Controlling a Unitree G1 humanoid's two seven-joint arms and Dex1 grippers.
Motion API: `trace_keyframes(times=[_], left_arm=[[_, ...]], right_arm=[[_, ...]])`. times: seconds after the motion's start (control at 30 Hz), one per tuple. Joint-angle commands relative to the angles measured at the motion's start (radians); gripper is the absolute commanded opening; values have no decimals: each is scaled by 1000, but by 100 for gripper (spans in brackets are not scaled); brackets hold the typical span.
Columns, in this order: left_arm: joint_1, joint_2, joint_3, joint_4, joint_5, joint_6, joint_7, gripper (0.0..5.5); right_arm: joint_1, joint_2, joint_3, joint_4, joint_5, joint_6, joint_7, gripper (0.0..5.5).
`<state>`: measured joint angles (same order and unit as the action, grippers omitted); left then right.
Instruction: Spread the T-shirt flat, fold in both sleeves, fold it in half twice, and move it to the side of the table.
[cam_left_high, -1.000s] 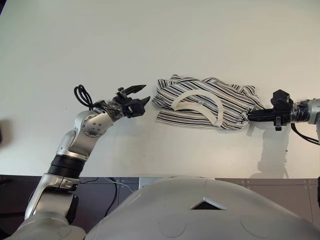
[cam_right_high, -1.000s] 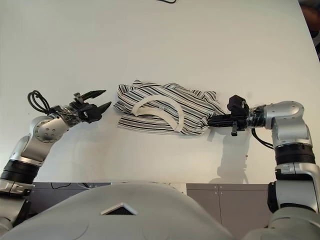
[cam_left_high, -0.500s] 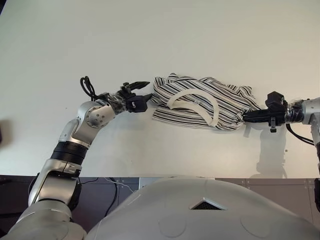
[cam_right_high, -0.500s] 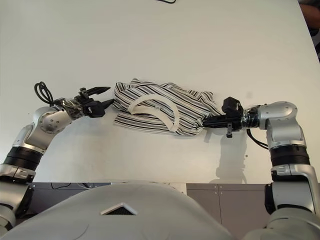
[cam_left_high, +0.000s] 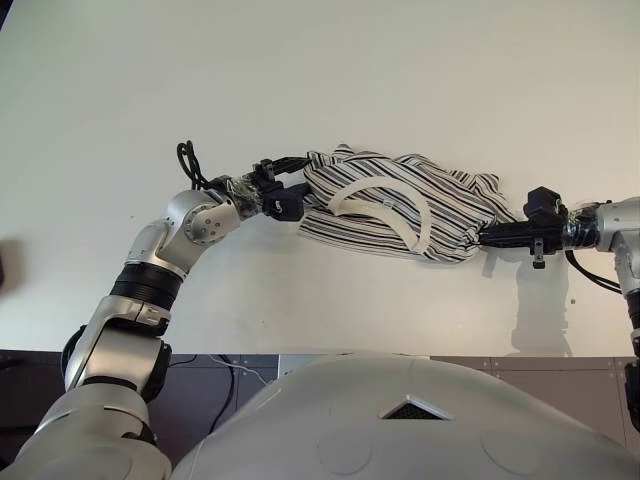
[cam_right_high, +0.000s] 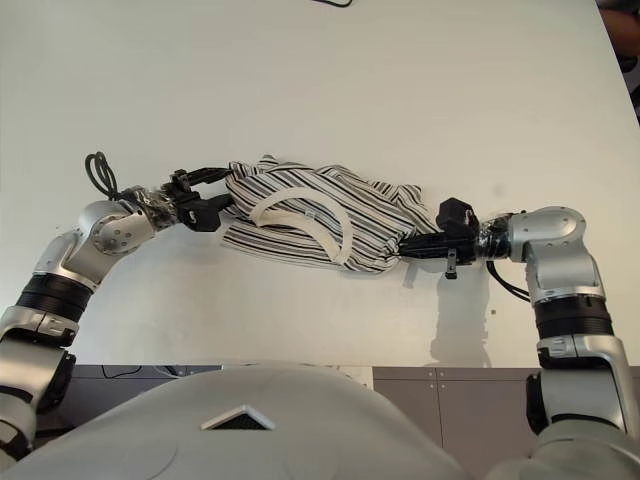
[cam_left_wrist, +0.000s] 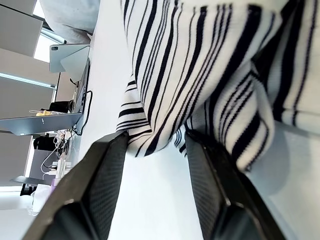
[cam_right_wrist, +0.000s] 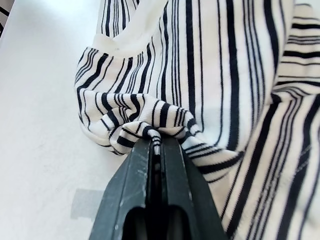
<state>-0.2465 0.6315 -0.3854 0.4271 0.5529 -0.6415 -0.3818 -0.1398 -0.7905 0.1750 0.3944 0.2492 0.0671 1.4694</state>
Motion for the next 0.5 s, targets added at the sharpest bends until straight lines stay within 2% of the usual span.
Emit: trace_keyframes(times=[0.03,0.1,0.17,0.5], left_arm=[[-55,-14,-28,49,29,-36,13,209],[-76,-22,-35,72,41,-46,25,209],[-89,-22,-38,92,51,-52,40,182],[-108,-34,-47,133,47,-97,72,12]], right_arm=[[47,22,37,6,-40,19,-20,12],[50,25,40,1,-41,19,-21,12],[55,26,41,-5,-41,19,-22,10],[70,29,55,-16,-61,-17,-30,10]])
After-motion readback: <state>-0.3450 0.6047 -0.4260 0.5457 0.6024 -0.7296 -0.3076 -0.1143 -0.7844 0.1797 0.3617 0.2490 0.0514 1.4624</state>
